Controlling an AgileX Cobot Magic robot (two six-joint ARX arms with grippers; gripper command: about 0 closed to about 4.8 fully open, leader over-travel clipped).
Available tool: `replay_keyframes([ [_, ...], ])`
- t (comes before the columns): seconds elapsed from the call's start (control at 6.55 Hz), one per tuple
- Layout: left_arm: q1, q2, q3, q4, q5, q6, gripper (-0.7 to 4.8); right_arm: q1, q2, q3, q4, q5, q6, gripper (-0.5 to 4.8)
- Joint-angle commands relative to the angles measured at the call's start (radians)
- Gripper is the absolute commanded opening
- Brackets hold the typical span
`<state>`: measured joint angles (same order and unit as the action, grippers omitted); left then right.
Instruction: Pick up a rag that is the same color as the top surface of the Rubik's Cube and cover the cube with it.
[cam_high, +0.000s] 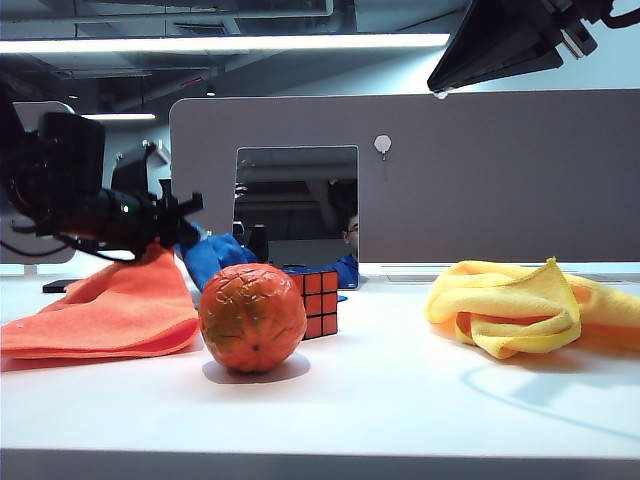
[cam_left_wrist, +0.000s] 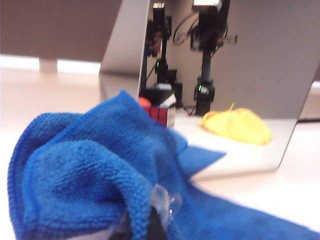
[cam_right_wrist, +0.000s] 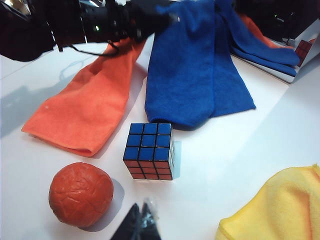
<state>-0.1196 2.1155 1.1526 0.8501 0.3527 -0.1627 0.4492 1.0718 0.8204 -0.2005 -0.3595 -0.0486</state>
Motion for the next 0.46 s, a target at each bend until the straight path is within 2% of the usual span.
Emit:
replay_keyframes([
  [0.15, -0.001, -0.089, 0.002, -0.007, -0.027, -0.008, -0.06, 0.002, -0.003, 0.003, 0.011, -0.002, 0.003, -0.05],
  [0.31, -0.001, -0.104, 0.002, -0.053, -0.062, -0.006, -0.06, 0.002, -0.004, 0.003, 0.011, -0.003, 0.003, -0.05],
  [0.46, -0.001, -0.172, 0.001, -0.299, -0.041, 0.034, -0.06, 0.002, -0.004, 0.003, 0.013, -0.002, 0.003, -0.05],
])
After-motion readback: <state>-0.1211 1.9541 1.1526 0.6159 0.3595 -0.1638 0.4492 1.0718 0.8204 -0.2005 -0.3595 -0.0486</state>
